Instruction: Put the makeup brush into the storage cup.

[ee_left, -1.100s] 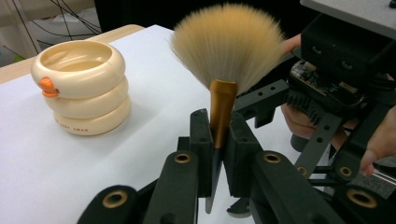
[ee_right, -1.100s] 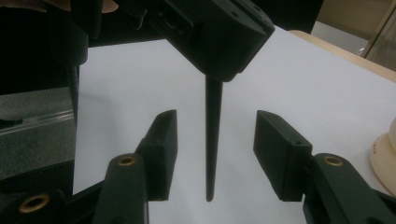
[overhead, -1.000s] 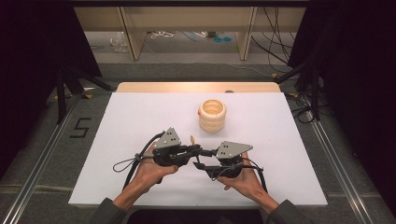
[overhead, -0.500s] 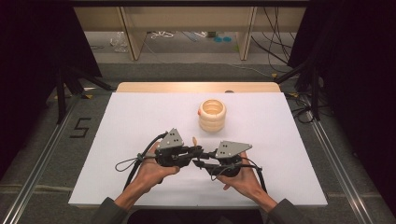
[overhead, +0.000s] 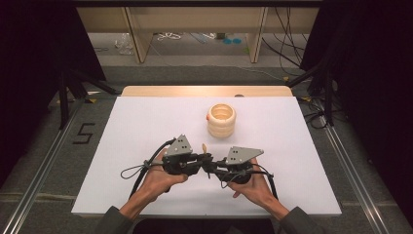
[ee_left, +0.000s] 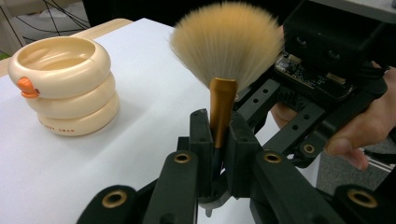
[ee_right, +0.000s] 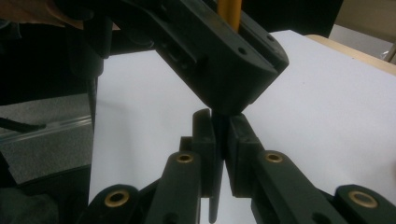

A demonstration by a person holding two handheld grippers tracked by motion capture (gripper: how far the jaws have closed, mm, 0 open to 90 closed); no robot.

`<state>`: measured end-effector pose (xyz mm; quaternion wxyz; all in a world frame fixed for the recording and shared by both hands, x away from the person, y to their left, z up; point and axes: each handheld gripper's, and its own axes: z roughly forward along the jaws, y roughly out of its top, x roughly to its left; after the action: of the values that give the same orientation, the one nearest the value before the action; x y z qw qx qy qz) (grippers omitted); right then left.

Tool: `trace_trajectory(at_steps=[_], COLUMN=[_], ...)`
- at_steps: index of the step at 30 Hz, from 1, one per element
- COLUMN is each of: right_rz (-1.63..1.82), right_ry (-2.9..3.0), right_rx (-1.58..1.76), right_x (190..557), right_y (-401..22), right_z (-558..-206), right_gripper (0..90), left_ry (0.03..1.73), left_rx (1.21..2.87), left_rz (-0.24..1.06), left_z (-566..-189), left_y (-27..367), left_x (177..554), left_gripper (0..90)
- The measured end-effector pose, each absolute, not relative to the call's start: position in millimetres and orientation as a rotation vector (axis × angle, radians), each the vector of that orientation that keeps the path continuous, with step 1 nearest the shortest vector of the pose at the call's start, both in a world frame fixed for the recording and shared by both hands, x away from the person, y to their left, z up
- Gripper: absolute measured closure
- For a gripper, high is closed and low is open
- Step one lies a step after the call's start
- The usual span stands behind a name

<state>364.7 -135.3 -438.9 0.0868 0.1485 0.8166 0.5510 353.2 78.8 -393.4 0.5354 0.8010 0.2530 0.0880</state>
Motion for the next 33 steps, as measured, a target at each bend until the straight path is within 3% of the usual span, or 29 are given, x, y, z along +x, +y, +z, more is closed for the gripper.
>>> trace_trajectory(at_steps=[5,9,17,33], right_rz=[1.666,1.668,1.699,1.657], right_ry=[2.422,2.413,2.368,2.274], right_rx=[0.470,0.498,0.579,0.707], right_x=[368,370,378,404], right_y=[-139,-143,-153,-176], right_z=[-438,-436,-433,-418], right_gripper=[84.0,84.1,84.1,84.0], left_ry=[0.615,0.614,0.607,0.758], left_rx=[1.878,1.863,1.803,1.759], left_rz=[0.225,0.258,0.329,0.478], left_z=[-389,-388,-398,-426], left_y=[86,97,124,159], left_x=[352,345,326,305], left_gripper=[53.4,41.8,36.2,28.2])
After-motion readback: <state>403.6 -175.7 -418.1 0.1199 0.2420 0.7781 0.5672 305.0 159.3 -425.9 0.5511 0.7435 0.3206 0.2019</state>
